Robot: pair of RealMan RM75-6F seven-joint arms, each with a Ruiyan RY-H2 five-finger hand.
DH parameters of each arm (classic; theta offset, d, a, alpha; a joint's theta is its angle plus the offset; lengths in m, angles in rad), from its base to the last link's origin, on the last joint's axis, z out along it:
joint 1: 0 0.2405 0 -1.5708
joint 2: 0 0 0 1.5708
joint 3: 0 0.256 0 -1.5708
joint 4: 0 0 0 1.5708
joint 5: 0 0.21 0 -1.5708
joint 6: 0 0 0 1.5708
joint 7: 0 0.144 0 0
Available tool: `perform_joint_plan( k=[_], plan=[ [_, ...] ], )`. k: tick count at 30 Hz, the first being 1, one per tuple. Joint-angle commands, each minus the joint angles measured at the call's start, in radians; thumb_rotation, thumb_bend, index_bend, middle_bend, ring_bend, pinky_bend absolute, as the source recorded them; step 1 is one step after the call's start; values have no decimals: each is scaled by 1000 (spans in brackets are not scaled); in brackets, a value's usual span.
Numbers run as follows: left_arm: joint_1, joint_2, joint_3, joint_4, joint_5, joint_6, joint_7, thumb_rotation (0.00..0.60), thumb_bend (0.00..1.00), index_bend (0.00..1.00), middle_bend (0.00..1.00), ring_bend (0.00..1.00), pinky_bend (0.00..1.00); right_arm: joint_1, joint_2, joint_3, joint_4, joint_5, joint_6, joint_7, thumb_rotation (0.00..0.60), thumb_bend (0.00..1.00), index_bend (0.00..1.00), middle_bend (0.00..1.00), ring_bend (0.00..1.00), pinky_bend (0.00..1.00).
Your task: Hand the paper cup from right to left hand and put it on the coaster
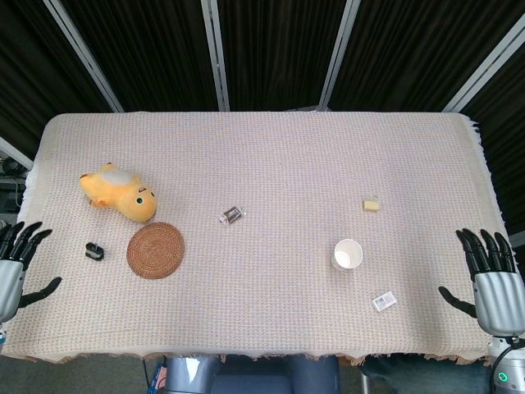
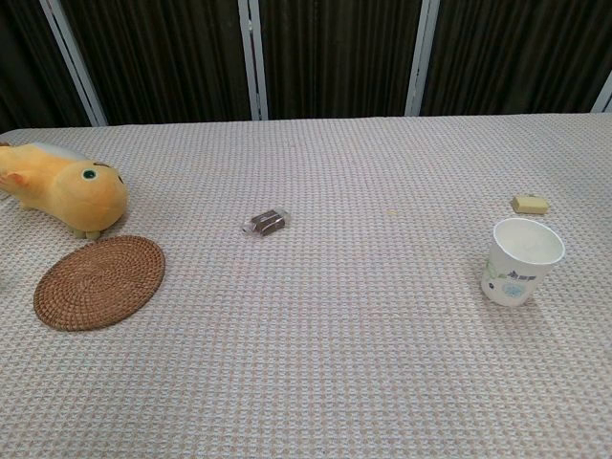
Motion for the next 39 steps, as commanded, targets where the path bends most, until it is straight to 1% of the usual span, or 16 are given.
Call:
perform_joint_plan(
  k=[1, 7, 11, 13, 15, 18, 24, 29, 35, 39],
  plan=[
    [0, 14, 5, -22, -16, -12, 21, 600, 0, 0, 0, 0, 0, -1, 8, -4, -8, 7, -10, -4, 600, 0, 0, 0, 0, 0],
    [1, 13, 3, -28, -12, -7, 27, 600, 0, 0, 0, 0, 0, 7, 19, -18, -22, 6, -48, 22, 600, 0, 0, 0, 0, 0],
    [1, 10, 1, -27, -1, 3, 35, 600, 0, 0, 0, 0, 0, 65, 42, -56, -57, -16, -186, 120, 600, 0, 0, 0, 0, 0],
    [1, 4, 2, -24, 6, 7, 39, 600, 0, 0, 0, 0, 0, 107, 46, -65, -62, -22, -267, 146, 600, 0, 0, 0, 0, 7],
    [-1, 0, 2, -25, 5, 3, 43, 600, 0, 0, 0, 0, 0, 152, 49, -62, -75, -15, -344, 156, 600, 0, 0, 0, 0, 34],
    [-3, -6, -3, -23, -7, -3, 56, 600, 0, 0, 0, 0, 0, 226, 50, -40, -102, 19, -462, 115, 600, 0, 0, 16, 4, 92],
    [-4, -7, -12, -23, -35, -14, 67, 600, 0, 0, 0, 0, 0, 306, 9, -7, -119, 117, -590, 17, 600, 0, 0, 46, 25, 140],
    [0, -5, -15, -23, -45, -12, 63, 600, 0, 0, 0, 0, 0, 334, -32, 13, -96, 172, -613, -31, 600, 11, 0, 64, 51, 178],
    [4, -1, -15, -27, -42, -5, 58, 600, 0, 0, 0, 0, 0, 362, -89, 27, -61, 207, -625, -45, 600, 53, 0, 94, 79, 213],
    [4, -2, -13, -28, -40, -6, 62, 600, 0, 0, 0, 0, 0, 387, -140, 40, -27, 230, -632, -68, 600, 86, 17, 149, 133, 245]
  ],
)
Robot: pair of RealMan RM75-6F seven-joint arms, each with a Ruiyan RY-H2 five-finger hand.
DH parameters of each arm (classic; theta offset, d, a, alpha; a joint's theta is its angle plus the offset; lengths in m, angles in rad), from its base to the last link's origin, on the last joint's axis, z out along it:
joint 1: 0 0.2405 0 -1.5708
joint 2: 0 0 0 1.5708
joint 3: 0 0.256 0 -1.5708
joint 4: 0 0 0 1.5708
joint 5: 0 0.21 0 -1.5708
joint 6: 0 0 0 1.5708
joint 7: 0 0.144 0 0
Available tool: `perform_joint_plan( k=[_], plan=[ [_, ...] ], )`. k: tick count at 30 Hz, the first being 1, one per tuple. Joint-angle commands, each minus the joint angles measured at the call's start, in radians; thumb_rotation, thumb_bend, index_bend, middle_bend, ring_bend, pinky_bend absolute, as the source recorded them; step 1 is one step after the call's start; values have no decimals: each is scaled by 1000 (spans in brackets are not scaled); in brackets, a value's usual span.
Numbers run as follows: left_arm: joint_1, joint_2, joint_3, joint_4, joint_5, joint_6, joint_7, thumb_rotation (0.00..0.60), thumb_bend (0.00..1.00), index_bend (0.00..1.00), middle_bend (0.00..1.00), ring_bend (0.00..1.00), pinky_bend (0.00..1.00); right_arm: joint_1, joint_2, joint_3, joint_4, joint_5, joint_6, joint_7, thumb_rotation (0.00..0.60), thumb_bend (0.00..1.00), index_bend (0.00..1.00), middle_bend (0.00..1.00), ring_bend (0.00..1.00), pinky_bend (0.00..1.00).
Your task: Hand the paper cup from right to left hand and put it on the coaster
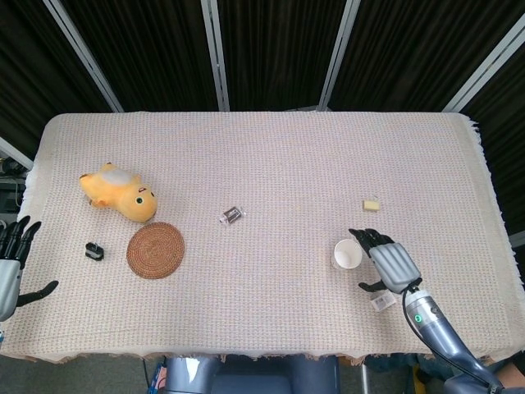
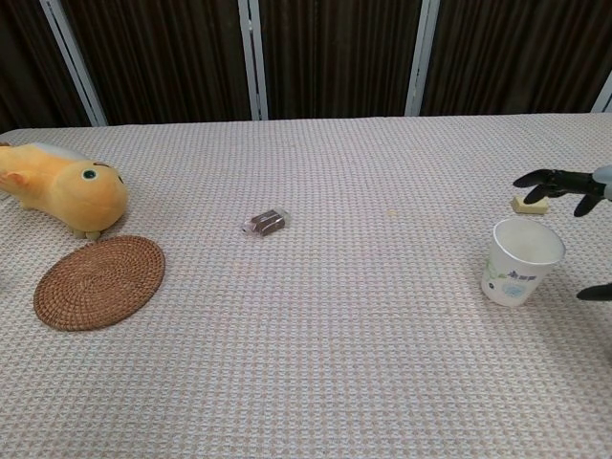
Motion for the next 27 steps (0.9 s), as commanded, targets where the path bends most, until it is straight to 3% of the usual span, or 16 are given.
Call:
perform_joint_plan(
  k=[1, 7, 9, 18, 27],
  plan=[
    [0, -1, 0, 0, 0, -2, 2, 600, 0, 0, 0, 0, 0, 22, -36, 12, 25, 24, -9, -24, 600, 100, 29, 163, 147, 251],
    [-2, -1, -4, 1, -10, -7, -1, 600, 0, 0, 0, 0, 0, 47, -98, 32, 53, 51, 8, -70, 600, 225, 245, 360, 322, 310],
    [-3, 1, -6, 1, -13, -10, -4, 600, 0, 0, 0, 0, 0, 51, -112, 34, 60, 54, 16, -81, 600, 245, 272, 380, 337, 313],
    [-7, 6, -10, -1, -30, -27, -12, 600, 0, 0, 0, 0, 0, 86, -131, 65, 17, 56, 38, -96, 600, 252, 278, 385, 341, 313],
    [-18, 6, -25, 8, -75, -57, -14, 600, 0, 0, 0, 0, 0, 225, -205, 163, -37, 149, -40, -175, 600, 255, 278, 385, 341, 313]
  ],
)
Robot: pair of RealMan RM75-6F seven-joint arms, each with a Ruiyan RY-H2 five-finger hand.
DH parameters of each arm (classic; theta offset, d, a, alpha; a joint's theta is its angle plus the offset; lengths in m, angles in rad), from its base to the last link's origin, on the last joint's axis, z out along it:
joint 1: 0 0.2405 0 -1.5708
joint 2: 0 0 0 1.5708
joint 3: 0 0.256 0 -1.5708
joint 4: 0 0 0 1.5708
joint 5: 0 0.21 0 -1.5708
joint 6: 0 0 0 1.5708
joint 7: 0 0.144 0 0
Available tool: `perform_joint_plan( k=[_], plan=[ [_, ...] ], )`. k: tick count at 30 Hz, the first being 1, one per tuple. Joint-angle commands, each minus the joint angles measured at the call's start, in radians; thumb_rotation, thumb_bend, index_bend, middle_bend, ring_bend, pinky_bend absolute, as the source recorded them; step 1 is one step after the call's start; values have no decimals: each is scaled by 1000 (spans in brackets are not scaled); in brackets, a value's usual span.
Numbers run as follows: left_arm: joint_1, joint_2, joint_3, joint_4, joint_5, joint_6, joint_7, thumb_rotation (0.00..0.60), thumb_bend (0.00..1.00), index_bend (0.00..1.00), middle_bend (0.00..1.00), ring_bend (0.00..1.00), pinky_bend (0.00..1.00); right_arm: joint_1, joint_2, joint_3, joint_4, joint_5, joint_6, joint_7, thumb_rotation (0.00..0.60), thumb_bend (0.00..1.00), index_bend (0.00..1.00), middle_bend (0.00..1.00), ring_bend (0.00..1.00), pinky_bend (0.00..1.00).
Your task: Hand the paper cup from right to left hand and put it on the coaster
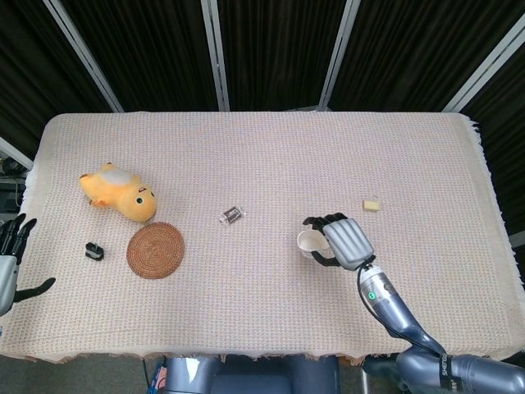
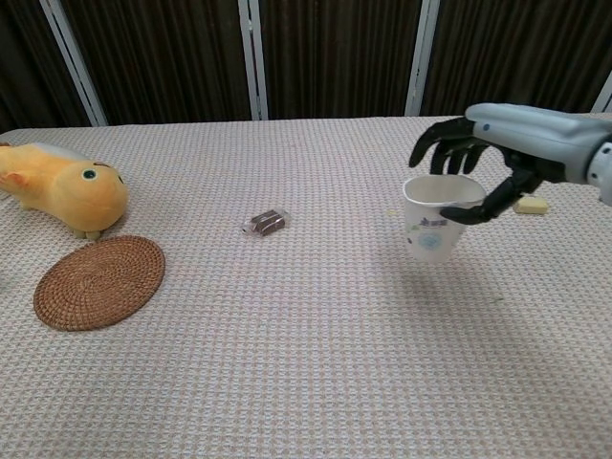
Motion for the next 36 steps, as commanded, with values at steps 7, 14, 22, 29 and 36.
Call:
perform_joint_plan(
  k=[7, 14, 22, 29, 36],
  plan=[
    [-14, -6, -21, 20, -60, -38, 3, 600, 0, 0, 0, 0, 0, 170, -198, 67, 88, 108, -90, -68, 600, 265, 278, 385, 341, 313],
    [-17, -8, -25, 25, -78, -47, 8, 600, 0, 0, 0, 0, 0, 221, -300, 48, 188, 110, -88, -84, 600, 233, 265, 372, 321, 313],
    [-18, -8, -23, 25, -80, -52, 12, 600, 0, 0, 0, 0, 0, 220, -279, 23, 154, 129, -74, -121, 600, 0, 0, 0, 0, 114],
    [-17, -9, -16, 21, -66, -46, 14, 600, 0, 0, 0, 0, 0, 128, -85, -32, -27, 31, 27, -95, 600, 0, 0, 0, 0, 106],
    [-34, -6, 5, 1, 7, -56, -17, 600, 0, 0, 0, 0, 0, -37, 125, -150, -52, -187, 224, 41, 600, 0, 0, 0, 0, 24]
  ],
)
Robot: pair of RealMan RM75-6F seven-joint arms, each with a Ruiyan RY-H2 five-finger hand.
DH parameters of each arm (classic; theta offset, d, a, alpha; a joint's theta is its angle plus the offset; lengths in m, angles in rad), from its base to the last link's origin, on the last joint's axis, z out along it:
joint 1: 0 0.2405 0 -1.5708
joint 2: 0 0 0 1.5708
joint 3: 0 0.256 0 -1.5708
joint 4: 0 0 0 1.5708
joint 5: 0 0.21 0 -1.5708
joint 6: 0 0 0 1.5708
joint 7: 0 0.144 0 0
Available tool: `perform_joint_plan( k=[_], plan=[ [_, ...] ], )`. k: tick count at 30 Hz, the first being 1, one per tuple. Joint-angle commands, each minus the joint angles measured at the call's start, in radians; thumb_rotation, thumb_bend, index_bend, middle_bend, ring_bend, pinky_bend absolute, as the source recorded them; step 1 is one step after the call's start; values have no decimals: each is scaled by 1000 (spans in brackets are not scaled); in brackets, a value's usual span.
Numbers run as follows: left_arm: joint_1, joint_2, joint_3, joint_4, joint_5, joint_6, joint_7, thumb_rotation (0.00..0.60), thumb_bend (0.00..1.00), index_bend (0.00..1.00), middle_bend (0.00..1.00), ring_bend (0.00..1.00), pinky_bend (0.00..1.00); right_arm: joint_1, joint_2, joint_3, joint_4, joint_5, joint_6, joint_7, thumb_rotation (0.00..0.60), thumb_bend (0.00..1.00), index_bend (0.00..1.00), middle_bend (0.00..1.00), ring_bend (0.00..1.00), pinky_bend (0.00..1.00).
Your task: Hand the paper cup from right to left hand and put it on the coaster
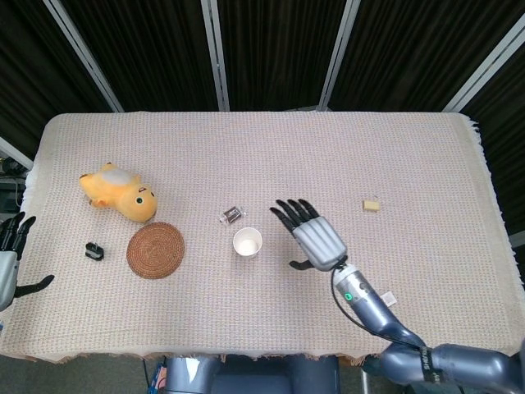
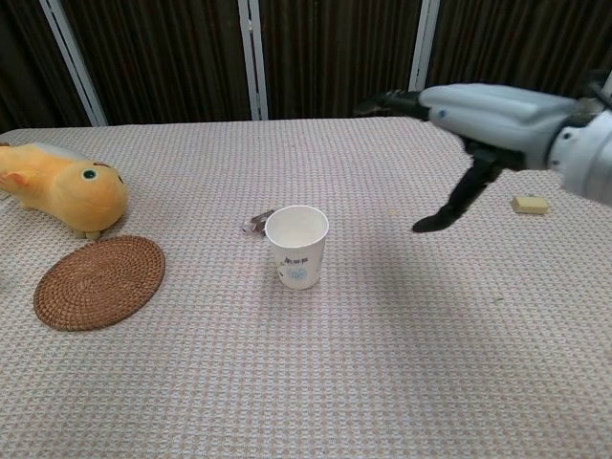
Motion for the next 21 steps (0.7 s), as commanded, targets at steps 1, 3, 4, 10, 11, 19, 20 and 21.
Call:
perform_joint_plan(
  k=[1, 3, 4, 10, 11, 19, 20, 21],
  plan=[
    [-25, 10, 22, -25, 73, -22, -38, 600, 0, 0, 0, 0, 0, -139, 132, -103, 16, -166, 168, 146, 600, 0, 0, 0, 0, 11],
    [-50, 11, 26, -32, 131, -29, -33, 600, 0, 0, 0, 0, 0, -186, 153, -132, 71, -210, 228, 232, 600, 0, 0, 0, 0, 0],
    [-61, 8, 25, -35, 148, -32, -24, 600, 0, 0, 0, 0, 0, -199, 158, -140, 91, -221, 246, 255, 600, 0, 0, 0, 0, 0],
    [-205, -33, -16, -85, 204, -170, 58, 600, 0, 0, 0, 0, 0, -300, 160, -173, 225, -257, 375, 361, 600, 0, 0, 0, 0, 0],
    [-227, -42, -23, -90, 209, -191, 70, 600, 0, 0, 0, 0, 0, -311, 159, -176, 232, -257, 385, 359, 600, 0, 0, 0, 0, 0],
    [-423, -157, -93, -165, 123, -440, 240, 600, 0, 2, 0, 0, 29, -386, 164, -197, 241, -231, 422, 247, 600, 0, 0, 0, 0, 0],
    [-446, -174, -102, -174, 95, -470, 272, 600, 0, 5, 0, 0, 39, -388, 172, -194, 236, -227, 419, 232, 600, 0, 0, 0, 0, 0],
    [-467, -192, -110, -179, 70, -493, 305, 600, 0, 11, 0, 0, 49, -392, 176, -189, 229, -221, 421, 221, 600, 0, 0, 0, 0, 0]
  ],
)
